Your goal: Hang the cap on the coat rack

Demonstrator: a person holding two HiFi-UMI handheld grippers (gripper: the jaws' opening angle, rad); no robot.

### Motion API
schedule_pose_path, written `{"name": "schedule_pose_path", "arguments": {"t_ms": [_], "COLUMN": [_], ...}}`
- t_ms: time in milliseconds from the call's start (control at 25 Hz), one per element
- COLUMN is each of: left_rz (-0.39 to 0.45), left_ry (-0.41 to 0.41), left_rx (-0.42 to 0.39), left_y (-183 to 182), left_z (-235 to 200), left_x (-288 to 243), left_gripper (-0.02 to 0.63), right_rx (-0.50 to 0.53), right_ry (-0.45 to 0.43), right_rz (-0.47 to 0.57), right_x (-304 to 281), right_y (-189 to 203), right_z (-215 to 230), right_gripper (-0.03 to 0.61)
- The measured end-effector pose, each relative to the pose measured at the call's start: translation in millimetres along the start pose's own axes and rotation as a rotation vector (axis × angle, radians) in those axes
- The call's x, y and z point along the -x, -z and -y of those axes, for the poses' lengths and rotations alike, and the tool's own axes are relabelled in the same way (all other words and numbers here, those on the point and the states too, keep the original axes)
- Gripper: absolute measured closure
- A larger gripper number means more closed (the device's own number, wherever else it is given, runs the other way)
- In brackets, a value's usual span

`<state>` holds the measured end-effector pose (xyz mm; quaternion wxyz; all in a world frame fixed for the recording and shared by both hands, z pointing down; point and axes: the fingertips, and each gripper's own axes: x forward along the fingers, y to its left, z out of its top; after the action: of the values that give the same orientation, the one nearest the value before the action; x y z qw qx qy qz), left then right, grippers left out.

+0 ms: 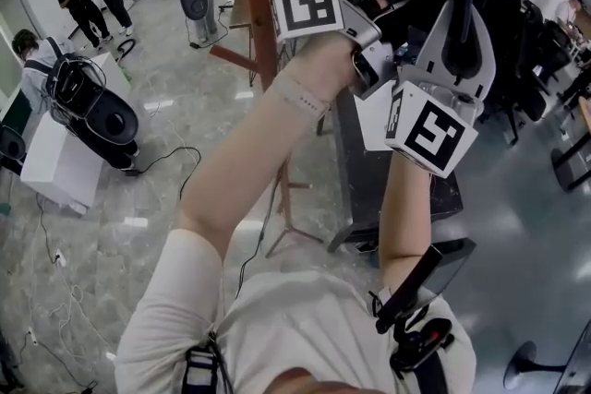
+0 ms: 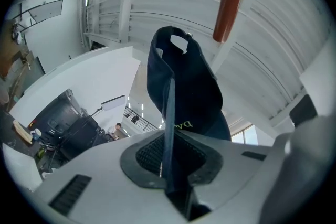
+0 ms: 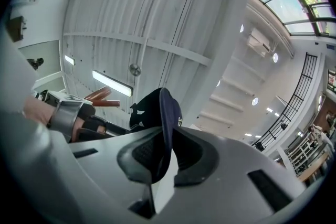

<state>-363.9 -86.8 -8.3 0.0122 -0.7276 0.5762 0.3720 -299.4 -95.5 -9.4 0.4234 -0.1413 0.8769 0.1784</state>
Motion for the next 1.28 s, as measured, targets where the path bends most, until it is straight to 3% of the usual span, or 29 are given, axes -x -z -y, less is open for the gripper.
{"name": "schedule_pose_path", "arguments": {"t_ms": [520,920,1280], "left_rz": [0.092,0.121,0.15], "left_ry": [0.055,0.037,0.057], "left_rx": [0.024,0.038,0.077], "left_y": [-14,12,52], "left_z": [38,43,38], "left_x": [23,74,128], "left_gripper": [0.586,0.586,0.586], "right_rx": [0.021,-0.024,0.013], "right_ry": [-0.082,-0.11,-0.126], "right_rz": [0.085,0.059,0.029], "right_x": [6,54,113], "right_y": [-40,-39,-28], "right_z": [-25,-56,-85], "right_gripper": [0.54,0.54,0.54]}}
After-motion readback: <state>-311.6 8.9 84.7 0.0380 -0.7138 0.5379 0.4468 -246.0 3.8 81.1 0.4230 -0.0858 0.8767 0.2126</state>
